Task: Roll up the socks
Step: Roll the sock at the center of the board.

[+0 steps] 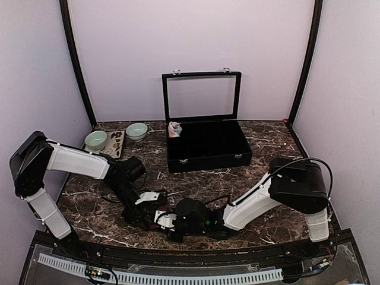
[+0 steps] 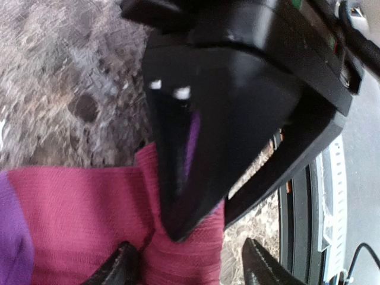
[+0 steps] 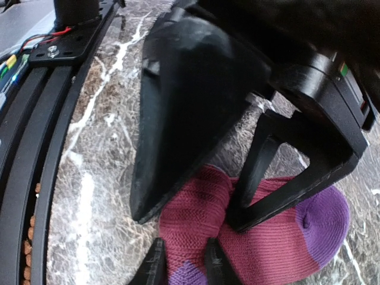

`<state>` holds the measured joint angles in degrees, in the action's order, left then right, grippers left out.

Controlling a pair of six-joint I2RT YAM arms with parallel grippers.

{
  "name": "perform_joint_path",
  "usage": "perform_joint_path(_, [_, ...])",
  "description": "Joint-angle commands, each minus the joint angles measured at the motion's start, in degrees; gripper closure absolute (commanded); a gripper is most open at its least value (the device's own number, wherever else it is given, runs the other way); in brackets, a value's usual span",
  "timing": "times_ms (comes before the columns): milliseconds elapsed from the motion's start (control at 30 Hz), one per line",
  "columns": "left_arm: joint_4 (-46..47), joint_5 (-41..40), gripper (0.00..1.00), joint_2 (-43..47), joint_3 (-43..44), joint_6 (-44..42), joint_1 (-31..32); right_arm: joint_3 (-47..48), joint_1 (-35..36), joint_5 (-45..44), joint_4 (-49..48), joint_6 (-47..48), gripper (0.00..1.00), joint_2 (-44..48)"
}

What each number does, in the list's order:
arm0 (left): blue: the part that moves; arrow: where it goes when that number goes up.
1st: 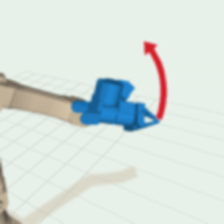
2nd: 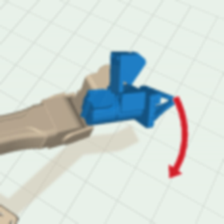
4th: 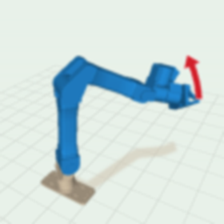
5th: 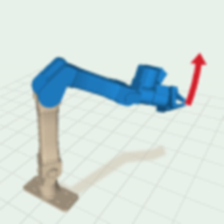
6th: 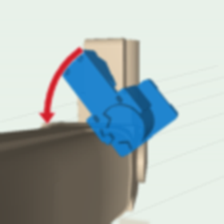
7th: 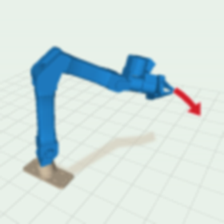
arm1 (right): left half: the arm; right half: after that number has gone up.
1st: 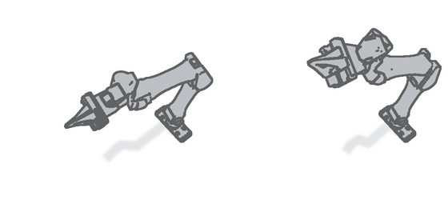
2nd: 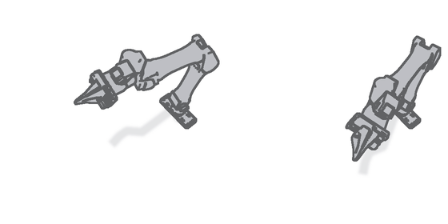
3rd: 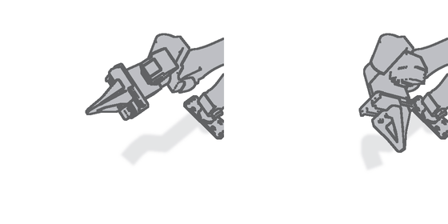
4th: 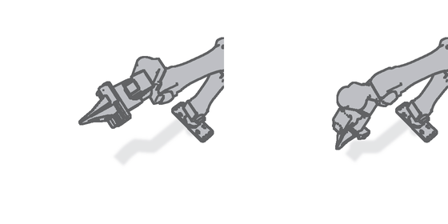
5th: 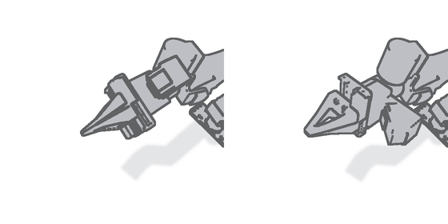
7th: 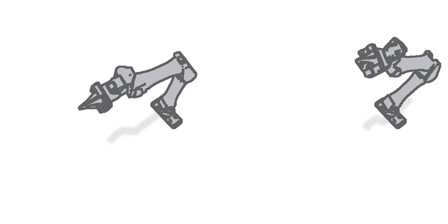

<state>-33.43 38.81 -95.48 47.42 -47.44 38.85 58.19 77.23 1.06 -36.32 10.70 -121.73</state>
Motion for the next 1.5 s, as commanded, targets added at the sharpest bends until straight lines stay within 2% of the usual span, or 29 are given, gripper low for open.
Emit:
perform_joint_path(0, [1.2, -9.3, 0.28, 4.5, -4.8, 1.7, -3.1, -0.8, -0.6, 1.8, 12.1, -2.1, 0.92, -4.1])
perform_joint_path(100, [2.2, -9.2, 0.23, 11.1, -7.4, 1.7, -8.7, -0.6, -0.5, 2.1, 14.0, -3.6, 1.0, -3.9])
perform_joint_path(233, [2.4, -11.0, 0.23, 22.6, -11.4, -0.4, -14.6, -1.0, -0.6, 3.7, 16.4, -6.0, 1.0, -3.1])
perform_joint_path(333, [0.8, -12.7, 0.23, 33.0, -15.7, -5.7, -15.6, -0.3, -0.7, 4.3, 19.3, -7.5, 1.0, -2.5])
perform_joint_path(433, [-1.9, -9.7, 0.21, 45.1, -19.4, -13.1, -15.5, 3.4, -1.6, 6.7, 25.3, -10.8, 1.0, -3.1])
perform_joint_path(567, [-0.9, -5.7, 0.2, 53.1, -22.9, -17.5, -14.1, 10.9, -5.1, 18.7, 32.3, -18.8, 1.0, -7.5])
perform_joint_path(633, [1.8, -6.3, 0.22, 54.5, -24.7, -18.0, -11.9, 14.1, -6.4, 23.9, 34.4, -22.6, 1.0, -9.7])
perform_joint_path(733, [5.8, -9.5, 0.29, 55.8, -27.0, -16.4, -6.5, 17.3, -7.7, 27.1, 37.4, -27.0, 1.0, -12.1])
perform_joint_path(967, [13.9, -15.6, 0.42, 55.5, -31.3, -15.9, 0.9, 20.1, -9.2, 25.9, 40.9, -39.3, 1.0, -15.1])
perform_joint_path(1233, [30.7, -26.4, 0.45, 50.4, -36.6, -17.5, 7.7, 20.1, -9.6, 29.5, 38.1, -46.7, 1.0, -15.7])
perform_joint_path(1467, [34.9, -29.6, 0.5, 47.2, -38.3, -19.3, 9.9, 19.6, -10.4, 33.8, 32.9, -50.8, 1.0, -16.5])
